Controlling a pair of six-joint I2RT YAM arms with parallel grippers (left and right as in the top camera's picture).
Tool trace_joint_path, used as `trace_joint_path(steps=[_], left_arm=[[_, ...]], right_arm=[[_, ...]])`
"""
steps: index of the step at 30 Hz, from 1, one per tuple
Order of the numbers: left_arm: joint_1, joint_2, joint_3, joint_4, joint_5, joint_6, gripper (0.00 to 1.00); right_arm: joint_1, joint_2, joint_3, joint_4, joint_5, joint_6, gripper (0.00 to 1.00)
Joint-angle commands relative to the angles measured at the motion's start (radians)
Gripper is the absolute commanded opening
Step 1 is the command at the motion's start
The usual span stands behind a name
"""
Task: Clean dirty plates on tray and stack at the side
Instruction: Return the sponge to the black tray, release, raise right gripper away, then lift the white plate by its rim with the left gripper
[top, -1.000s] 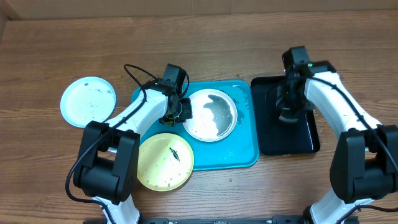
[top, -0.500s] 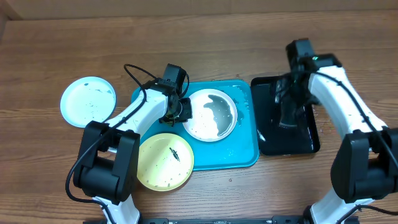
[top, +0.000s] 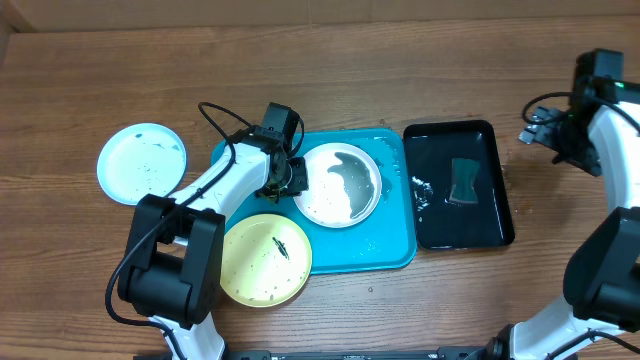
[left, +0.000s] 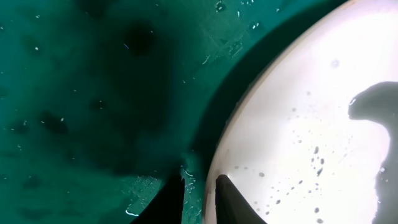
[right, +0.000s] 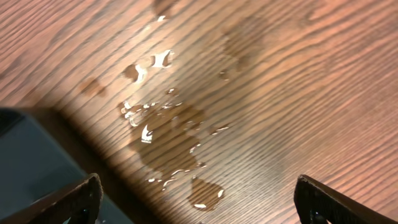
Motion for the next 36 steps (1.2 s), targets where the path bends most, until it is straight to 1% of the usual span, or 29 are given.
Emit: trace_joint_path(steps=[1,4,6,8,9,12,15,23,28,32,36], left_arm=[[-0.012,0.013,0.003,0.004,-0.025,-0.003,0.2],[-0.015,0.013,0.0,0.005,-0.025,-0.003,0.17],[-0.019,0.013,0.0,0.008,-0.024,-0.004,0.13],[-0.021,0.013,0.0,0.018,-0.024,-0.004,0.06],[-0.021,0.013,0.001,0.023,-0.024,-0.004,0.04],[-0.018,0.012,0.02,0.022,-0.024,-0.003,0.04],[-0.005,0.012,0.074,-0.025,-0.024,-0.003,0.04],[0.024,0.012,0.319,-0.206,-0.068,0.021,0.04],[0.019,0.012,0.473,-0.278,-0.098,0.024,0.04],[-0.015,0.012,0.55,-0.275,-0.098,0.022,0.04],[-0.081,0.013,0.555,-0.2,-0.105,0.02,0.04]], right_arm=[[-0.023,0.001,0.005,0.014,-0.017,0.007,1.0],[-0.037,0.001,0.005,0.027,-0.017,0.007,1.0],[-0.039,0.001,0.005,0.032,-0.017,0.007,1.0],[-0.039,0.001,0.005,0.035,-0.017,0.007,1.0],[-0.039,0.001,0.005,0.035,-0.017,0.007,1.0],[-0.039,0.001,0.005,0.035,-0.017,0.007,1.0],[-0.039,0.001,0.005,0.035,-0.017,0.007,1.0],[-0.039,0.001,0.005,0.035,-0.017,0.007,1.0],[-0.039,0.001,0.005,0.035,-0.017,0.007,1.0],[-0.039,0.001,0.005,0.035,-0.017,0.007,1.0],[-0.039,0.001,0.005,0.035,-0.017,0.007,1.0]])
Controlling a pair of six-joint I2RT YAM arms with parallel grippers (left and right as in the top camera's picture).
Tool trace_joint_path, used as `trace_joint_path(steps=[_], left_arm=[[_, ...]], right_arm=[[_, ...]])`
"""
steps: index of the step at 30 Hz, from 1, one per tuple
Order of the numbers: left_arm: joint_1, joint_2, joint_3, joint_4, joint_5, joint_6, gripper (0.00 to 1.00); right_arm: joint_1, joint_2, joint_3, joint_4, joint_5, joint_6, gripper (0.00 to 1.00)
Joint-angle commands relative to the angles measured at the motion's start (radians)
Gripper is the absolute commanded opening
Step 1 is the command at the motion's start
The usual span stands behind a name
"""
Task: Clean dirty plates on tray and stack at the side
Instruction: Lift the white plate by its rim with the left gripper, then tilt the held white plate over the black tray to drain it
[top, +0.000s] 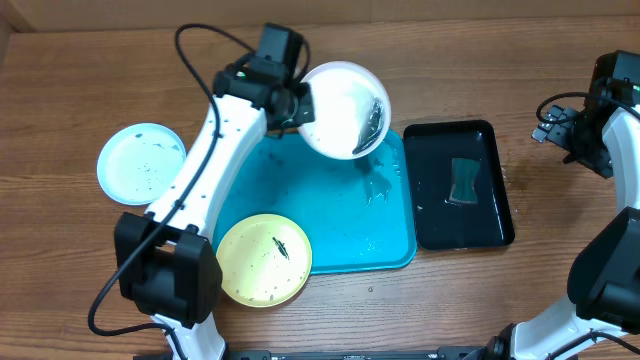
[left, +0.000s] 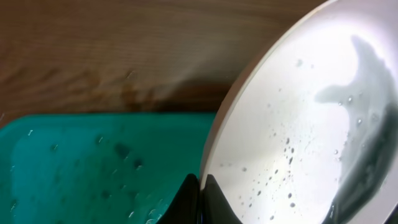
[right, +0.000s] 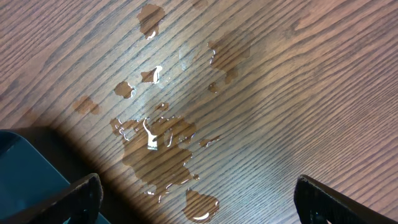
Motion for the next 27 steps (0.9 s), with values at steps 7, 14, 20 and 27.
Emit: trace_joint_path(steps=[7,14,20,27], left_arm=[[-0.228,0.005,0.026,0.133,-0.131,0.012,0.04],[-0.413,0.005,0.026,0.174,-0.36,0.033,0.04],[-0.555,0.005,0.026,0.196,-0.629,0.12,0.04],[-0.697,0.005,0.026,0.251,-0.948,0.263,0.04]], right_arm=[[-0.002,0.001,0.005,0.003,-0.004,0.004,1.0],[-0.002,0.001,0.005,0.003,-0.004,0.004,1.0],[-0.002,0.001,0.005,0.003,-0.004,0.004,1.0],[-0.002,0.001,0.005,0.003,-0.004,0.004,1.0]])
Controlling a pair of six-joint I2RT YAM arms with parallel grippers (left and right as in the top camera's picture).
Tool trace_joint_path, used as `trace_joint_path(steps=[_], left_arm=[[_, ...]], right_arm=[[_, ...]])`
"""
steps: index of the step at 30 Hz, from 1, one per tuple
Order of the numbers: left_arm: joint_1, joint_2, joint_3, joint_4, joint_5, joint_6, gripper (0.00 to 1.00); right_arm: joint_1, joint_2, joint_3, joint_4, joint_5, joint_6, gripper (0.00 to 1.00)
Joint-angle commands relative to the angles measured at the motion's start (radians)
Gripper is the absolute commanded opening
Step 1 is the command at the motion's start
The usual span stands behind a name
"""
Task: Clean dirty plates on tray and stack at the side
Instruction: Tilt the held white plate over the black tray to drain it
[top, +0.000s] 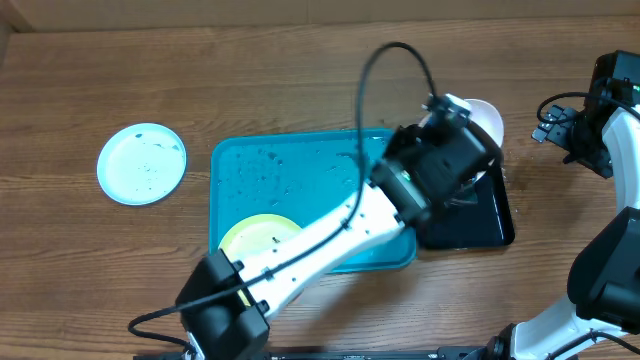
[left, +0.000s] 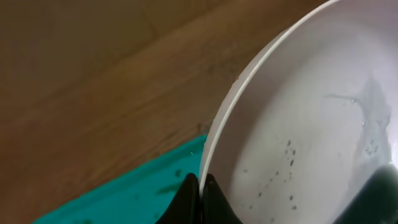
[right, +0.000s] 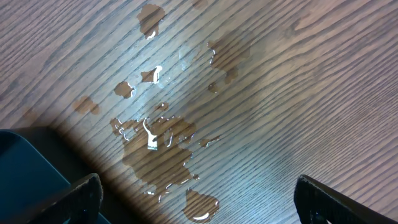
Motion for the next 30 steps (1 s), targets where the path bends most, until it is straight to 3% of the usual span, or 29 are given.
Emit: trace_joint_path(steps=[1,5,11,30], left_arm=[[-0.061,0.005,0.024,0.031,-0.277,0.125,0.04],[-0.131,0.005,0.025,0.089,-0.447,0.243,0.04],[-0.179,0.005,0.025,0.163,-0.553,0.368,0.04],[-0.183,0.005,0.024,0.185,-0.557,0.362,0.04]], right_arm=[[-0.002,0.001,0.005,0.003,-0.004,0.004,1.0],[-0.002,0.001,0.005,0.003,-0.004,0.004,1.0],[-0.002,0.001,0.005,0.003,-0.004,0.004,1.0],[-0.002,0.001,0.005,0.003,-0.004,0.004,1.0]])
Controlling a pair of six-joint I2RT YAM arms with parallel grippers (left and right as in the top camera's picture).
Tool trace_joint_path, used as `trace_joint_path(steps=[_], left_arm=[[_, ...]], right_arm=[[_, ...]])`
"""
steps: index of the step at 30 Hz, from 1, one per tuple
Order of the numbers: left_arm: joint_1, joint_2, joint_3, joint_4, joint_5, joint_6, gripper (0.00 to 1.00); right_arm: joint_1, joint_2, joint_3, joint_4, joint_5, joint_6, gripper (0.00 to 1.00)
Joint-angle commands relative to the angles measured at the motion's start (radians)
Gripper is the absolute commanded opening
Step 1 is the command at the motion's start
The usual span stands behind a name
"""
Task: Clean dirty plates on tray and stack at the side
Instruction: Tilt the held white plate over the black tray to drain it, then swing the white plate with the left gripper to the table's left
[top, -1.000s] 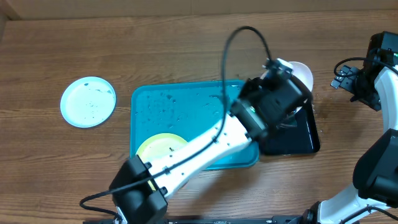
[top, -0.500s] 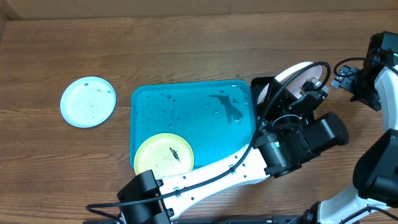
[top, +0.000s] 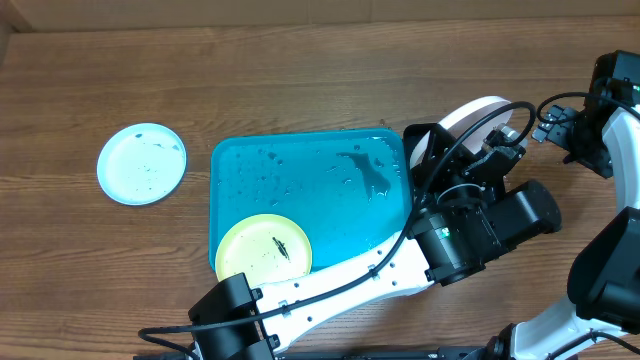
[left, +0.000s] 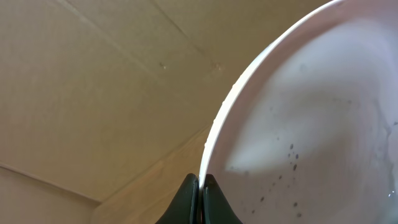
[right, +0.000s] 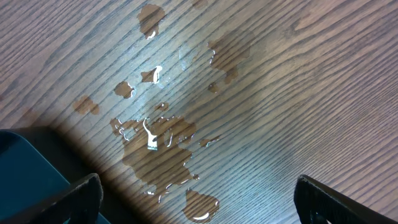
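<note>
My left gripper is shut on the rim of the white plate, whose wet face carries dark specks. In the overhead view the white plate stands tilted on edge above the far end of the black tray, which my left arm mostly hides. A yellow plate with a dark smear lies on the teal tray. A pale blue plate lies on the table to the left. My right gripper is open over bare wet wood, right of the black tray.
Water puddles lie on the table beside the black tray's corner. Droplets and a dark wet patch sit on the teal tray. A cardboard wall stands behind the table.
The left wrist has tipped the white plate more upright over the black tray; its camera now faces the cardboard wall, not the table. The right arm has not moved.
My left gripper's jaws stood at the rim of the white plate lying on the teal tray. Then the plate was held tilted above the tray's far edge with dark liquid in it. Later it was over the black tray, and now it stands on edge there.
</note>
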Motion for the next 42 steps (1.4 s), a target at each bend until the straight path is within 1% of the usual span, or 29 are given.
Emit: trace_joint_path(steps=[1,11,15,17,19,21,22,25,27,31,32,35,36,39,42], left_arm=[[0.001,0.005,0.024,0.01,-0.031,-0.006,0.04],[0.001,0.005,0.024,-0.027,0.053,-0.043,0.04],[0.002,0.005,0.024,-0.095,0.137,-0.137,0.04],[0.006,0.005,0.021,-0.142,0.214,-0.198,0.05],[0.014,0.005,0.014,-0.188,0.317,-0.286,0.04],[0.028,0.005,0.004,-0.235,0.458,-0.39,0.04],[0.04,0.005,-0.007,-0.261,0.568,-0.457,0.04],[0.07,0.005,-0.044,-0.27,0.741,-0.537,0.04],[0.098,0.005,-0.073,-0.27,0.816,-0.583,0.04],[0.179,0.005,-0.092,-0.291,1.0,-0.603,0.04],[0.217,0.005,-0.092,-0.295,1.088,-0.603,0.04],[0.304,0.005,-0.092,-0.294,1.283,-0.603,0.04],[0.364,0.005,-0.092,-0.299,1.404,-0.602,0.04],[0.49,0.005,-0.092,-0.309,1.599,-0.599,0.04],[0.607,0.005,-0.092,-0.313,1.675,-0.599,0.04]], right_arm=[[-0.002,0.001,0.005,0.003,-0.004,0.004,1.0],[-0.002,0.001,0.005,0.003,-0.004,0.004,1.0],[-0.002,0.001,0.005,0.003,-0.004,0.004,1.0],[-0.002,0.001,0.005,0.003,-0.004,0.004,1.0],[-0.002,0.001,0.005,0.003,-0.004,0.004,1.0],[-0.002,0.001,0.005,0.003,-0.004,0.004,1.0],[-0.002,0.001,0.005,0.003,-0.004,0.004,1.0],[-0.002,0.001,0.005,0.003,-0.004,0.004,1.0],[-0.002,0.001,0.005,0.003,-0.004,0.004,1.0],[-0.002,0.001,0.005,0.003,-0.004,0.004,1.0],[-0.002,0.001,0.005,0.003,-0.004,0.004,1.0],[-0.002,0.001,0.005,0.003,-0.004,0.004,1.0],[-0.002,0.001,0.005,0.003,-0.004,0.004,1.0],[-0.002,0.001,0.005,0.003,-0.004,0.004,1.0],[-0.002,0.001,0.005,0.003,-0.004,0.004,1.0]])
